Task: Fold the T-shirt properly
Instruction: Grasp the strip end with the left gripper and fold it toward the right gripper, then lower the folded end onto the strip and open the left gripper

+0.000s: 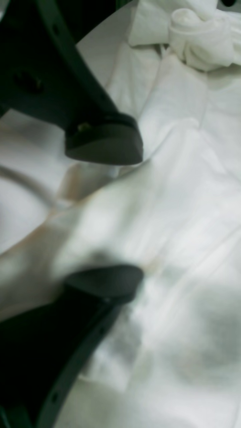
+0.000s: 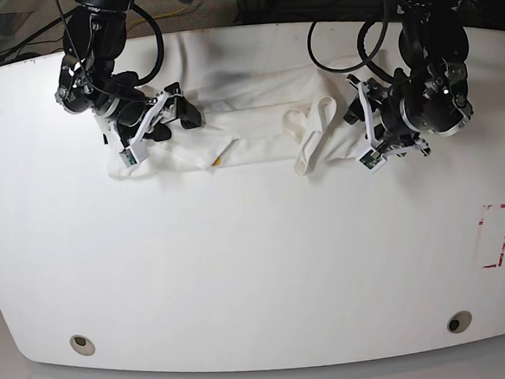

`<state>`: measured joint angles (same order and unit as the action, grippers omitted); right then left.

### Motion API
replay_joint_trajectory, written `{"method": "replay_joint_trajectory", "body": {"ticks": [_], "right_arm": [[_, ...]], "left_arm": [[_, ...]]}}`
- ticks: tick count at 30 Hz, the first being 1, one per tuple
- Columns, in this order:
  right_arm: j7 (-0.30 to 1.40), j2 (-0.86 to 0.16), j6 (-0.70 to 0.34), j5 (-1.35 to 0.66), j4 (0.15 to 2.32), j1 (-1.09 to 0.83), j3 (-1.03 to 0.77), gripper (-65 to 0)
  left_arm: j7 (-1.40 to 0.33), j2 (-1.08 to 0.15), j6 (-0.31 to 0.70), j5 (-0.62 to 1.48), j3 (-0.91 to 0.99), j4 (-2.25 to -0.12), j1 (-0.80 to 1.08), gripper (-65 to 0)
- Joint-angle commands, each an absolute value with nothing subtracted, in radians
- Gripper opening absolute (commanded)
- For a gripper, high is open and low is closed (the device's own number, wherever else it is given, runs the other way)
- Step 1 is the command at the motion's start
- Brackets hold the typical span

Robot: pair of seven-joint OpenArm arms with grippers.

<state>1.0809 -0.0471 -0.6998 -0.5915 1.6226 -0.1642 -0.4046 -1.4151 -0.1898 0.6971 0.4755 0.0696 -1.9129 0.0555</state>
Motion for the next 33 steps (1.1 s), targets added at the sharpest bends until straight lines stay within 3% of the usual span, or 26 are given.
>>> {"method": "replay_joint_trajectory", "body": {"ticks": [1, 8, 20, 27, 33], "right_arm": [[1.098, -0.051, -0.698, -0.587, 1.633, -0.162, -0.404, -20.6], [1.099, -0.053, -0.698, -0.587, 1.633, -0.166, -0.404, -20.6], [1.099, -0.07, -0.698, -0.587, 1.633, -0.166, -0.407, -20.6], [1.104, -0.07, -0.698, -0.591, 1.646, -0.166, -0.406, -20.6], [1.161, -0.064, -0.698, -0.591, 1.778, -0.157, -0.409, -19.8]], "left_arm": [[-1.396, -0.189, 0.698, 0.489, 0.07, -1.926, 0.056, -41.0], [-1.369, -0.179, 0.698, 0.486, -0.108, -1.902, 0.048, -41.1], [-1.328, -0.038, 0.698, 0.49, -0.437, -1.751, -0.105, -41.1], [-1.354, -0.101, 0.698, 0.49, -0.386, -1.937, -0.099, -41.1], [-1.363, -0.186, 0.698, 0.492, -0.148, -1.957, -0.004, -41.1]]}}
